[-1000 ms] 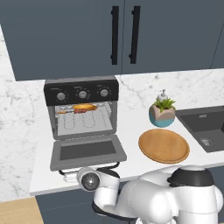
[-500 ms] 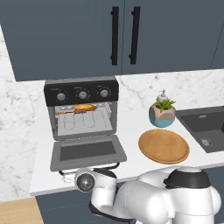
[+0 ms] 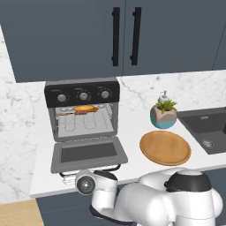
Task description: Pick up the kebab skewer and baguette bread, and place them inside the toaster oven. Close the toaster oven door and start by setting the timer.
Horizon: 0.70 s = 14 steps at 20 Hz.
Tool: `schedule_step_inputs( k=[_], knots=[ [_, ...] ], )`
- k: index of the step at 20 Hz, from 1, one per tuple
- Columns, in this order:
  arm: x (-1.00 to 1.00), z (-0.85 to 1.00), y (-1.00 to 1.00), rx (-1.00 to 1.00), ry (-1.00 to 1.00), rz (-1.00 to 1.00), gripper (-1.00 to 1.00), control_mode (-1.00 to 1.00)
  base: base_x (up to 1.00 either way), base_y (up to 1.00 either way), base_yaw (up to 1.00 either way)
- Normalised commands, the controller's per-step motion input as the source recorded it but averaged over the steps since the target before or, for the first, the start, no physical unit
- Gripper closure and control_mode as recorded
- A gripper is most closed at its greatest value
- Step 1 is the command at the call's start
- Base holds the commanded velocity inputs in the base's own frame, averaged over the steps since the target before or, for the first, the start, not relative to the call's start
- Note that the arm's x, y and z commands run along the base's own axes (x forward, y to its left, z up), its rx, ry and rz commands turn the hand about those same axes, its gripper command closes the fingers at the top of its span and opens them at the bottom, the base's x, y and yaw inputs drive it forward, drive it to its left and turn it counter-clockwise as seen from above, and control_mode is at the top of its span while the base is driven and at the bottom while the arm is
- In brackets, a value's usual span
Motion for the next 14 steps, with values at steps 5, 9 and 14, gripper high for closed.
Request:
schedule_step_inputs(
  k=[5, 9, 14],
  knots=[
    [0.0, -0.37, 0.0, -0.02, 0.0, 0.01, -1.0, -1.0, 0.0, 0.0, 0.0],
    [0.0, -0.3, 0.0, 0.0, 0.0, 0.0, -1.0, -1.0, 0.0, 0.0, 0.0],
    [0.17, -0.08, 0.0, 0.0, 0.0, 0.0, -1.0, -1.0, 0.0, 0.0, 0.0]
  ],
)
